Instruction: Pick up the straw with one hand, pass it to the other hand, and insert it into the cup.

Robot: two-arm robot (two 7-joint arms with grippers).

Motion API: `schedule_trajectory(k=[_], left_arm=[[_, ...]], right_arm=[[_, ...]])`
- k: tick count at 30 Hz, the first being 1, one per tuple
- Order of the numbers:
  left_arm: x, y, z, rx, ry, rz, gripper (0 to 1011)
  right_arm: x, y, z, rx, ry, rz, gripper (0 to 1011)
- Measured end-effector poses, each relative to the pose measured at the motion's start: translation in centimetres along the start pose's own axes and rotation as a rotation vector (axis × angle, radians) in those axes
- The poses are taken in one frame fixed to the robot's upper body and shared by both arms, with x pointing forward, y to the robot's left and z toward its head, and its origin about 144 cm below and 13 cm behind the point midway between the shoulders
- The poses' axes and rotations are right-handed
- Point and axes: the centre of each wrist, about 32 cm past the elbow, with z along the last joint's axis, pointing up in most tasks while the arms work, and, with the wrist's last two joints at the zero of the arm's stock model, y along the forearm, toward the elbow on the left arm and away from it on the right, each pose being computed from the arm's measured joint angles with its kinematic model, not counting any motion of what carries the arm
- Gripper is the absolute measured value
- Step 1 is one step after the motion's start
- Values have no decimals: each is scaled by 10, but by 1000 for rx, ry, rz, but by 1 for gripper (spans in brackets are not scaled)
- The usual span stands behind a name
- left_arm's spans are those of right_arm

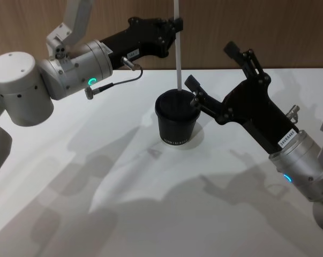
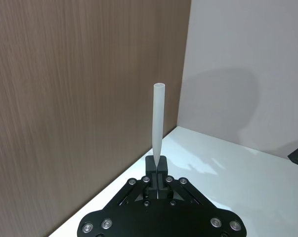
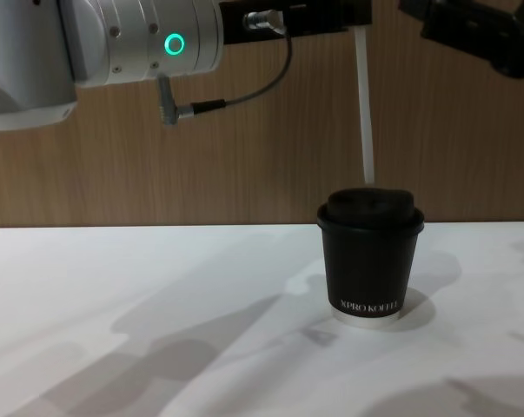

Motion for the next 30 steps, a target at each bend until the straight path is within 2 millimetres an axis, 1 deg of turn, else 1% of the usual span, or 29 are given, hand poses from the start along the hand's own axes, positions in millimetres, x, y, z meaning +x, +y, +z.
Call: schedule_trajectory(k=[16,30], left_arm=[[9,4,3,-20,55,-29,10],[11,13,7,-19,24,-33,10]], right_arm=[[0,0,0,0,0,0,1001],[0,0,0,0,0,0,1001]])
